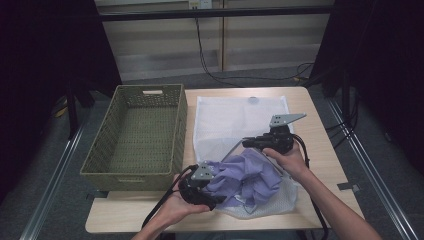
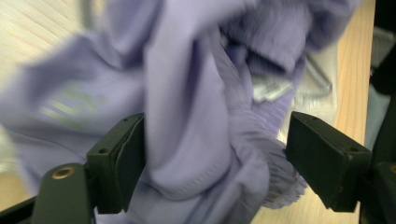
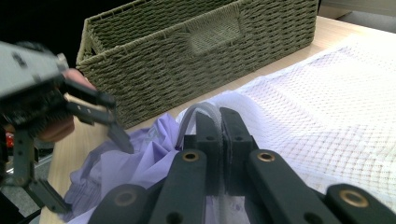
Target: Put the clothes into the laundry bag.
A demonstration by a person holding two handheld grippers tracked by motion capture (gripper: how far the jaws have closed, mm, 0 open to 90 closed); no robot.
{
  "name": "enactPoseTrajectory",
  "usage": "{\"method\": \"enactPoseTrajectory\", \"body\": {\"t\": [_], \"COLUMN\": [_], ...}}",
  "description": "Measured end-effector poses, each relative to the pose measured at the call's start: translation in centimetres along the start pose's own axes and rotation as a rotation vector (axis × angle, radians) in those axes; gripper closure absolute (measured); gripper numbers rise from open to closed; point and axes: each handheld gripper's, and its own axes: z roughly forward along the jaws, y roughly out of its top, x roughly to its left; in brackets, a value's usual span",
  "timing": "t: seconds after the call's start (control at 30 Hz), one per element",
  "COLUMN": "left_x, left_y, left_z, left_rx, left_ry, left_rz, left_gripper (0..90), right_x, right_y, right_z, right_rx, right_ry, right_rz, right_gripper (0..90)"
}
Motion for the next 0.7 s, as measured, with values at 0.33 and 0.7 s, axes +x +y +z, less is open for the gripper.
{"method": "enactPoseTrajectory", "body": {"t": [0.33, 0.7], "left_x": [0.5, 0.4], "left_y": [-0.2, 2.8], "left_z": [1.8, 0.4], "left_rx": [0.116, 0.054], "left_ry": [0.02, -0.002], "left_rz": [0.037, 0.083], "left_gripper": [45.0, 79.6], "right_x": [0.2, 0.2], "right_y": [0.0, 0.1], "right_z": [0.2, 0.2], "right_rx": [0.004, -0.005], "right_ry": [0.006, 0.01], "right_rz": [-0.003, 0.003], "right_gripper": [88.1, 88.3]}}
